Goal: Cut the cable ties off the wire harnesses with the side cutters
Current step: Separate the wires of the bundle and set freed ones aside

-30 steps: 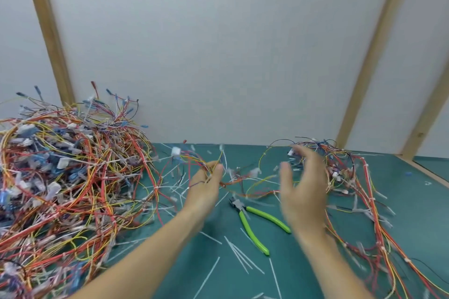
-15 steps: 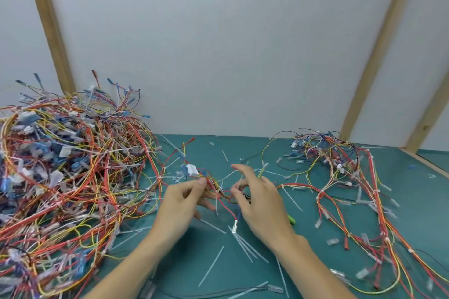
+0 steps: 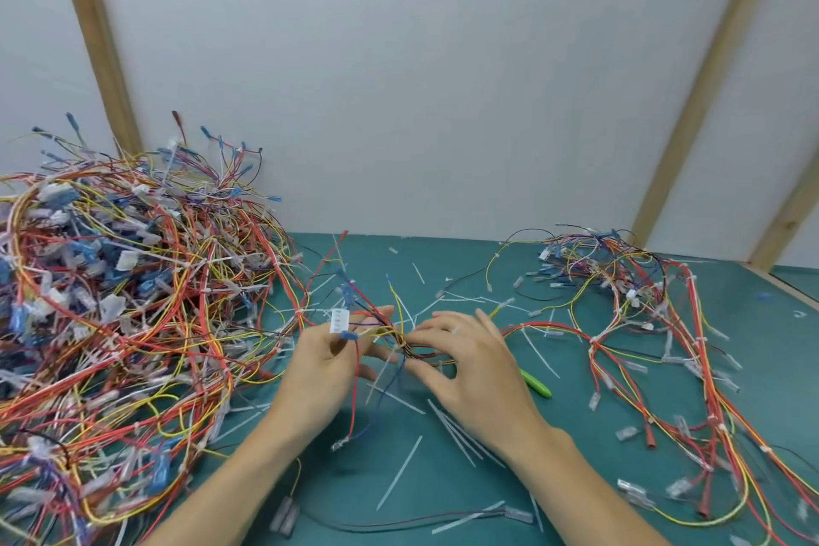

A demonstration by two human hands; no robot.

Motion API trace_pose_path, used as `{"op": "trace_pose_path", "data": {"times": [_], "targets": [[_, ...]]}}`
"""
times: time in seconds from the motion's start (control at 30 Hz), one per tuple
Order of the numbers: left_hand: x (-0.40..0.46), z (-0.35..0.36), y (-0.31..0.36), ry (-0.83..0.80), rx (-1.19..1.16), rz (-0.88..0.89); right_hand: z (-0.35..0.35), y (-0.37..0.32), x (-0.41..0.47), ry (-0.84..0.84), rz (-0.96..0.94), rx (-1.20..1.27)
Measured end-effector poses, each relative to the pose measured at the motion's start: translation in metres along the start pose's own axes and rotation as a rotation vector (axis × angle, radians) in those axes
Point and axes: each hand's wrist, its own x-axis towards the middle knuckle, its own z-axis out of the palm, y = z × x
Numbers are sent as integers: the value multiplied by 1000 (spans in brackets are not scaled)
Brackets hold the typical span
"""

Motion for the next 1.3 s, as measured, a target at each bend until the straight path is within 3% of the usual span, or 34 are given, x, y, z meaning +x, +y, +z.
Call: {"op": "trace_pose_path", "data": {"times": [0.2, 0.33, 0.43, 0.57, 0.73, 0.8, 0.87, 0.97, 1.03, 1.1, 1.2, 1.3], "targets": [[-7, -3, 11, -21, 316, 376, -1, -4, 2, 174, -76, 26], [-8, -4, 9, 99, 539, 389, -10, -3, 4, 292, 54, 207], [-5, -11, 4, 224, 669, 264, -20, -1, 8, 404, 302, 593], [-1, -19, 0, 296, 742, 31, -33, 5, 16, 707, 496, 967], [2, -23, -8, 270, 898, -125, -58, 18, 24, 950, 507, 1152], [4, -29, -7, 251, 907, -225, -71, 29, 24, 1028, 452, 1118], [4, -30, -7, 240, 909, -218, -73, 33, 23, 944, 431, 1042], [1, -24, -3, 275, 943, -3, -59, 23, 20, 597, 457, 913], [-2, -17, 0, 271, 792, 134, -48, 14, 16, 340, 420, 827], [-2, -12, 7, 213, 512, 129, -36, 6, 13, 146, 374, 779], [-3, -8, 15, 97, 240, 93, -21, -3, 7, 45, 357, 761], [-5, -6, 17, 76, 180, 85, -14, -7, 7, 55, 355, 756]]}}
